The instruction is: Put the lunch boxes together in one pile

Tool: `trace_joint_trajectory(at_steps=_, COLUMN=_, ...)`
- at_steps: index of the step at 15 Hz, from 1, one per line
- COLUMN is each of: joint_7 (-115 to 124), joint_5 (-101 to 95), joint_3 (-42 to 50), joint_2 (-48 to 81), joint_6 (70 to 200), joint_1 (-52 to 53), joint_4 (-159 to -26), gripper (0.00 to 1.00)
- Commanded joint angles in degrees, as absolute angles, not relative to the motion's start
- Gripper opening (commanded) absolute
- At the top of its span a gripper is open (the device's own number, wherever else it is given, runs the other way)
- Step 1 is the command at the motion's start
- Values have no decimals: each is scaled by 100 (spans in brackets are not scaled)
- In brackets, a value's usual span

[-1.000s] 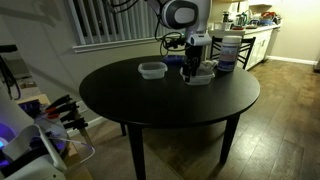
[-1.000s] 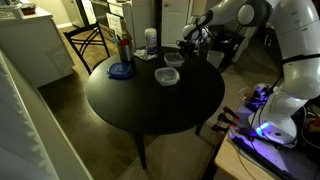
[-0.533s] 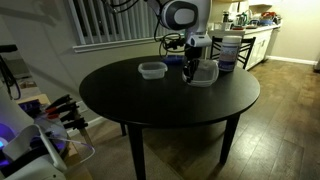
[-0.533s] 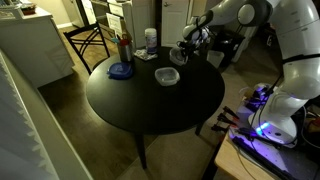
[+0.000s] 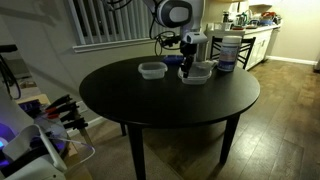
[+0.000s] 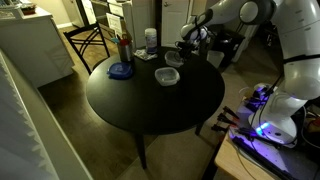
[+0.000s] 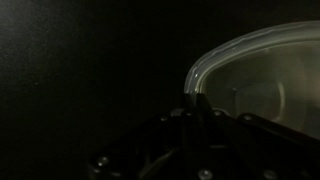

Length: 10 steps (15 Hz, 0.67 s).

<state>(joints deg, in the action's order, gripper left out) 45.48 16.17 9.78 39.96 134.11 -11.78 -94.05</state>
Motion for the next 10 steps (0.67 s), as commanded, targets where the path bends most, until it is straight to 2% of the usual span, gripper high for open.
trace_joint_trajectory(at_steps=1, joint_7=4320, joint_5=1633, joint_3=971, joint_2=3417, joint_6=13553, joint_1=-1015, joint_4=-10063, gripper=2)
trace_joint_trajectory(at_steps=10, joint_7=4533, joint_5=694, joint_3=964, joint_2=1368, joint_6=14550, joint_1=73, joint_4=-12081, gripper=2)
